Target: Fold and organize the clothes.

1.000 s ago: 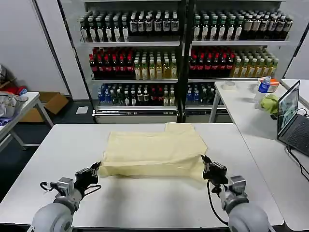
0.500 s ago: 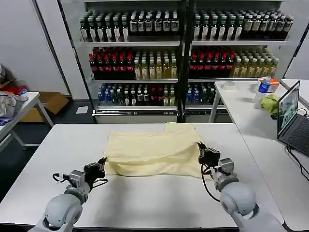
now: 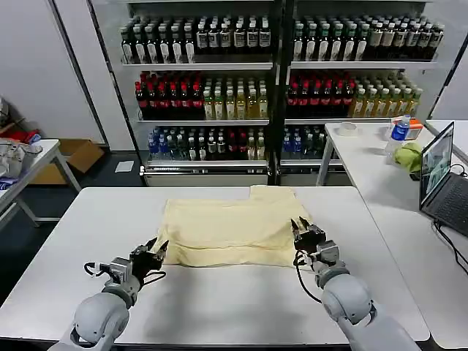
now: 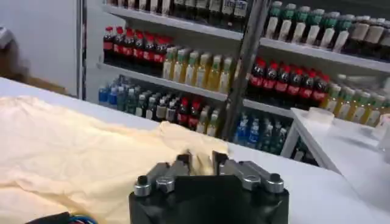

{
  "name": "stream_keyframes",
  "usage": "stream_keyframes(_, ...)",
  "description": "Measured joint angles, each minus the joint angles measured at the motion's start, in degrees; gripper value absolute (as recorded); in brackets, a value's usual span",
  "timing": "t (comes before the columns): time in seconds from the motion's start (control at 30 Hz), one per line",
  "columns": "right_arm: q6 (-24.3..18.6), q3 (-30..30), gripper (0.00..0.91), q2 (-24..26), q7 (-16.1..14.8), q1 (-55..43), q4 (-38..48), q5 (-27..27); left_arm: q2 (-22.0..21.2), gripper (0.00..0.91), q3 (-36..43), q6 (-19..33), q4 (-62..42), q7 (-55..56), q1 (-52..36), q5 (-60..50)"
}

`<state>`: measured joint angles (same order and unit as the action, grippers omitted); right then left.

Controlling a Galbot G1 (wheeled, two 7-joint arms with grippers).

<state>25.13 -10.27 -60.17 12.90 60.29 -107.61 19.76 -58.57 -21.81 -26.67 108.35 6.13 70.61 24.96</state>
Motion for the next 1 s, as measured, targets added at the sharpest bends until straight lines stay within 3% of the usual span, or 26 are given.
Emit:
stream_keyframes(0.23,0.1,-2.4,0.907,-0.4,1.4,4.4,-3.2,0.7,-0.6,0.907,-0.8,0.0,-0.5,0.0,1.9,0.2)
stream_keyframes(0.5,2.1,-5.9,0.907,-1.3,4.0,9.5,-4.6,6.4,-1.2,0.907,-0.4,-0.3,-1.8,0.5,1.8,0.2)
stream_keyframes(0.57,2.9,-6.4,0.907,-1.5,4.6,10.1,-4.6,8.1,-1.3,0.705,-0.3,-0.3,-2.1,0.5,1.6,0.2)
stream_keyframes(0.63,3.5,-6.7,0.907,-1.7,5.1,10.6,-4.5,9.5,-1.3,0.413,-0.2,-0.3,-2.5,0.5,1.3,0.2)
stream_keyframes(0.67,3.8,-6.8,0.907,-1.8,5.4,10.8,-4.4,10.2,-1.3,0.02,-0.1,-0.2,-2.7,0.5,1.2,0.2)
stream_keyframes(0.83,5.4,-7.2,0.907,-2.4,6.4,11.4,-3.6,13.2,-1.3,0.01,0.3,0.3,-3.7,0.5,0.7,0.1)
stream_keyframes(0.9,5.7,-7.2,0.635,-2.6,6.7,11.6,-3.3,14.1,-1.4,0.01,0.4,0.3,-4.0,0.6,0.7,0.1)
stream_keyframes(0.93,5.9,-7.2,0.343,-2.7,6.8,11.7,-3.3,14.5,-1.4,0.01,0.4,0.3,-4.0,0.5,0.7,0.1)
stream_keyframes(1.0,6.0,-7.2,0.01,-2.9,6.9,11.9,-3.2,15.2,-1.3,0.01,0.4,0.3,-4.1,0.5,0.8,0.2)
